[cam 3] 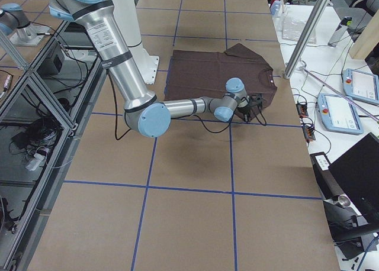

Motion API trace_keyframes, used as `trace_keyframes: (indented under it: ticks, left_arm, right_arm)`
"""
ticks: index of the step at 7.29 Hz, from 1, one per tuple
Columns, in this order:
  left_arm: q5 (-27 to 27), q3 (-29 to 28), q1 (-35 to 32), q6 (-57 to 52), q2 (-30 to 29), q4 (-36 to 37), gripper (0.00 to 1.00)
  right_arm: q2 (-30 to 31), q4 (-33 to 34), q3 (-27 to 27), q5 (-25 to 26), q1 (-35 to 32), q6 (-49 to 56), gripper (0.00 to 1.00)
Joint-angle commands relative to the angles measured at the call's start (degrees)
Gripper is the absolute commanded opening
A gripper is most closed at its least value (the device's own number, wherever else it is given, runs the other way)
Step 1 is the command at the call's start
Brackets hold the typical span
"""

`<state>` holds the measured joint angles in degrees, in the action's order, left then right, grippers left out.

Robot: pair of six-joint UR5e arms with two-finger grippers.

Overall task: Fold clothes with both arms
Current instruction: 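Move the right gripper over the sleeve nearest it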

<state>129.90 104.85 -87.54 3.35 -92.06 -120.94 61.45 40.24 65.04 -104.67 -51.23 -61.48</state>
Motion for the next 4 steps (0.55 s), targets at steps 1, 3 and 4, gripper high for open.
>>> trace_keyframes:
  ticks: [1, 3, 4]
  left_arm:
    - [0.0, 0.0, 0.0, 0.0, 0.1, 0.0, 1.0]
    - [0.0, 0.0, 0.0, 0.0, 0.1, 0.0, 1.0]
    - [0.0, 0.0, 0.0, 0.0, 0.1, 0.0, 1.0]
  right_arm:
    - [0.2, 0.0, 0.2, 0.0, -0.4, 2.6, 0.0]
    - [0.6, 0.0, 0.0, 0.1, -0.8, 3.3, 0.56]
    - [0.8, 0.0, -0.1, 0.1, -0.7, 3.4, 0.55]
